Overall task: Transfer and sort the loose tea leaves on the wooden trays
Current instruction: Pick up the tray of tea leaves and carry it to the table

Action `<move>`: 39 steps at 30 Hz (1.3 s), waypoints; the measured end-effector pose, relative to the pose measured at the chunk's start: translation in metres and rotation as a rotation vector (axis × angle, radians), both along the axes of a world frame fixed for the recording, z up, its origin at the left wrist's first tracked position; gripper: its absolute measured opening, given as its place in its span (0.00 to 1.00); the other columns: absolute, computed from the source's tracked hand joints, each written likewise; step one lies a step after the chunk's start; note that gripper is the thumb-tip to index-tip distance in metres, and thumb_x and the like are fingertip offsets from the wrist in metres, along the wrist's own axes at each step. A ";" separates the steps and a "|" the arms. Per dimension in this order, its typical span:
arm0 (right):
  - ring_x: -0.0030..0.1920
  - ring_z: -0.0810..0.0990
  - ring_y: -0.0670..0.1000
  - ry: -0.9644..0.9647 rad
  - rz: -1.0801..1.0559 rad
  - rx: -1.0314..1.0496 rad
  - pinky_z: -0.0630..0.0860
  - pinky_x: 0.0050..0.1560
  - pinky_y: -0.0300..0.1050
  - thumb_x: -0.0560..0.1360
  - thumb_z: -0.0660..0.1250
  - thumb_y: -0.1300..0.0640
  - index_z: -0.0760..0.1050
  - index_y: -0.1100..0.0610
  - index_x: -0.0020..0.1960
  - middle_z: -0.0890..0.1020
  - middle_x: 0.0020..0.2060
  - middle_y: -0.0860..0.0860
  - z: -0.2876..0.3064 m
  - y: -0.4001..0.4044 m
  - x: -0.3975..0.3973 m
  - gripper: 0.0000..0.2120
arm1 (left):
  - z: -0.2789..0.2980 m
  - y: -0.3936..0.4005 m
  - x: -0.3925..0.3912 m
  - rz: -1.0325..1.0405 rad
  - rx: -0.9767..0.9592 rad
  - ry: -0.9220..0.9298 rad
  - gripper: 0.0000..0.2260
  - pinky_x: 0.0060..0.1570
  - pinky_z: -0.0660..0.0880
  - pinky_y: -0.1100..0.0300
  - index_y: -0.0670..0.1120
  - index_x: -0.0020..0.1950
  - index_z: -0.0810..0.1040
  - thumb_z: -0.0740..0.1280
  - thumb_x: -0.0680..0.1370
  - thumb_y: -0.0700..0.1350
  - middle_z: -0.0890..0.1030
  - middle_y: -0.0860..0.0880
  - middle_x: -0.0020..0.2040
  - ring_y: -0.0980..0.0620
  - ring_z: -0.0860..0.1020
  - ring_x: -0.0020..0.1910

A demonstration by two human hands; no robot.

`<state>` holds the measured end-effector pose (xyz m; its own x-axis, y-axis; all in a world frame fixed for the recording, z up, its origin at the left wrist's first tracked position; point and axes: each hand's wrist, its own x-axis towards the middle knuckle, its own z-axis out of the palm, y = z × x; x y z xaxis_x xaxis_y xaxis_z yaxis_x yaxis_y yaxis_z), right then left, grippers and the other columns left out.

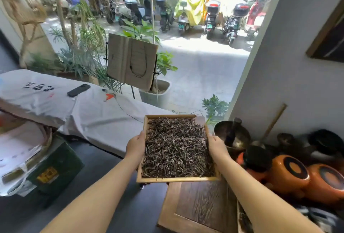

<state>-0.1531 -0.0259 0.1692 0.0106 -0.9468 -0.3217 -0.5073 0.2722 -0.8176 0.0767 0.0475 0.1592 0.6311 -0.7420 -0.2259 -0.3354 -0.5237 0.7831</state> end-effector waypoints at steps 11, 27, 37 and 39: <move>0.57 0.75 0.58 -0.009 0.323 -0.024 0.67 0.55 0.45 0.80 0.50 0.42 0.75 0.65 0.60 0.76 0.61 0.63 0.083 0.041 0.185 0.29 | 0.079 0.099 0.153 0.403 -0.107 0.037 0.17 0.39 0.69 0.55 0.41 0.42 0.70 0.53 0.81 0.53 0.72 0.45 0.36 0.46 0.71 0.36; 0.54 0.77 0.58 -0.174 0.737 0.063 0.72 0.63 0.50 0.79 0.53 0.41 0.74 0.66 0.59 0.79 0.54 0.61 0.145 0.241 0.546 0.29 | 0.149 0.368 0.457 0.858 -0.137 0.015 0.22 0.36 0.69 0.57 0.39 0.38 0.76 0.57 0.80 0.55 0.78 0.36 0.46 0.44 0.76 0.39; 0.57 0.77 0.61 -0.230 1.061 0.082 0.71 0.62 0.53 0.77 0.56 0.39 0.73 0.68 0.60 0.78 0.57 0.63 0.159 0.365 0.728 0.32 | 0.160 0.521 0.577 1.174 -0.070 -0.001 0.30 0.51 0.68 0.52 0.38 0.67 0.71 0.54 0.79 0.61 0.74 0.38 0.64 0.39 0.73 0.61; 0.60 0.76 0.62 -0.244 1.126 0.107 0.70 0.65 0.57 0.76 0.58 0.39 0.72 0.68 0.62 0.78 0.58 0.63 0.161 0.387 0.761 0.33 | 0.161 0.546 0.593 1.252 -0.165 0.027 0.25 0.47 0.69 0.54 0.38 0.64 0.72 0.56 0.80 0.57 0.77 0.38 0.56 0.40 0.76 0.52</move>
